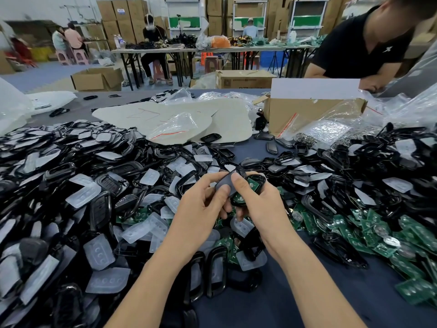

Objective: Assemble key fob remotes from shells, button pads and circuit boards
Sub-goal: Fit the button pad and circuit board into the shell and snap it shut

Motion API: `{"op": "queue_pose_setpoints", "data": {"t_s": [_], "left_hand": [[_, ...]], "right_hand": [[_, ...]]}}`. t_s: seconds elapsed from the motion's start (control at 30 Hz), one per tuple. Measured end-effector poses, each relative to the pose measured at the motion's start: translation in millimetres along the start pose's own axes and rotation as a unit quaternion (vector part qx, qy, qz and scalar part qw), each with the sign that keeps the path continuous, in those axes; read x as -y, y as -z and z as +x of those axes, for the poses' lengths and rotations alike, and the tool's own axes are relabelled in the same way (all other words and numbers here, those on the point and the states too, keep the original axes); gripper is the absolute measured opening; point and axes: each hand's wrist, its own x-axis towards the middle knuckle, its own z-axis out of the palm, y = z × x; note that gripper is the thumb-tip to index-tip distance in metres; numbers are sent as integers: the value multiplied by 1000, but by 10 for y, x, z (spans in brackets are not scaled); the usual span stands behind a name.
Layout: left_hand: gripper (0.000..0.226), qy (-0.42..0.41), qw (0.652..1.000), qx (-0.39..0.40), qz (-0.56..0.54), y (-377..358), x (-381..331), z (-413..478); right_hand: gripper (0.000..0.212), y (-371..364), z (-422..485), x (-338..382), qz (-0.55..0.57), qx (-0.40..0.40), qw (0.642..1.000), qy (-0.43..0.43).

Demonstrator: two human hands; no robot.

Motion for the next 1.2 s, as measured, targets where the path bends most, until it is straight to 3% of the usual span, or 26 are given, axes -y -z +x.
{"op": "queue_pose_setpoints", "data": {"t_s": [0.3,0.57,0.8,1.2], "left_hand": [[34,5,1000,23,-16,11,-22,-6],[19,24,995,-95,1,-7,13,20],[18,-42,976,-120,179,-18,65,-23],[19,-80,971,-116,193,-34,22,-70]], "right_hand": [[42,-1,20,-32,7,-54,998,-35],[19,14,132,-22,177,-34,977,-117],[17,-20,56,-17,111,49,988,-96],[14,-24,-1,21,57,39,997,-41]]}}
